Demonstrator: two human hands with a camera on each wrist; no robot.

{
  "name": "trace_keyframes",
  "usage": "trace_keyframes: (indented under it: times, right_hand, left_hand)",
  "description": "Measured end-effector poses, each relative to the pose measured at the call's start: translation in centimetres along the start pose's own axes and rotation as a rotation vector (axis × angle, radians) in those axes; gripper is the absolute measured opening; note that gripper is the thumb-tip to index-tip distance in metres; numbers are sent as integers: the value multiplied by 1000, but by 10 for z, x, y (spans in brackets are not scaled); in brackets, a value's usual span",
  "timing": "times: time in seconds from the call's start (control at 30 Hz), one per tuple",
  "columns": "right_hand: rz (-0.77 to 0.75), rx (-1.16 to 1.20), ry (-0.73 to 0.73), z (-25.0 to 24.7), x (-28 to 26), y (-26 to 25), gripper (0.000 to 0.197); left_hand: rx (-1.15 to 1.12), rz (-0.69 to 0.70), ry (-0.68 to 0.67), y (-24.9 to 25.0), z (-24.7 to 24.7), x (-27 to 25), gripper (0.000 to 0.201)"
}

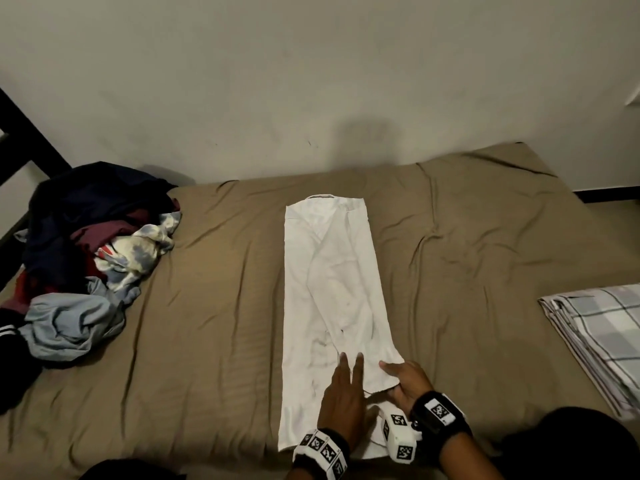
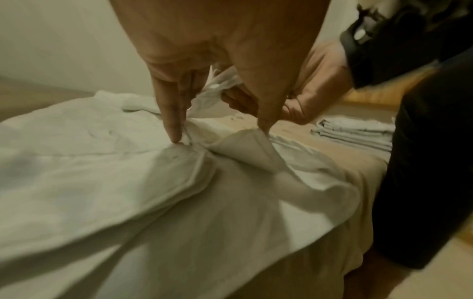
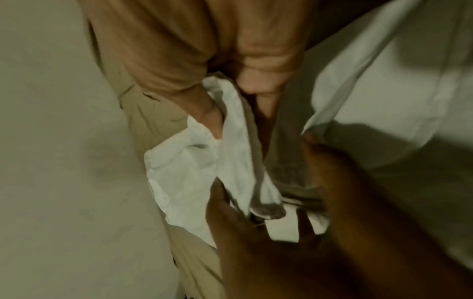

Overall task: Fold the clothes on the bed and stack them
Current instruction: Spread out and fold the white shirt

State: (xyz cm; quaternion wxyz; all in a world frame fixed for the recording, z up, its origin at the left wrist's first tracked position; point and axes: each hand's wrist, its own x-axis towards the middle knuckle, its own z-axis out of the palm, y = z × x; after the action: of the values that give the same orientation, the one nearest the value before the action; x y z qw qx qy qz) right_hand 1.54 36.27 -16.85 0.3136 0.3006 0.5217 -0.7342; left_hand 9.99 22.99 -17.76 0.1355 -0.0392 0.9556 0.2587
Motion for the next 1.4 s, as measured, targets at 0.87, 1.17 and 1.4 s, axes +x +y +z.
trace_keyframes:
  times: [0.87,1.17,1.4]
  right_hand:
    - [-122,-361,112,-27,-37,36,15]
    - [-415,-561,248,-37,-36,41,18]
    - [-307,-628,296,-36,-36,56,19]
  left_hand:
    - [135,240,60,-16,-16,-25,52]
    - [23,161,18,-16,-46,-13,59]
    - [257,271,5,-20,-77,133,60]
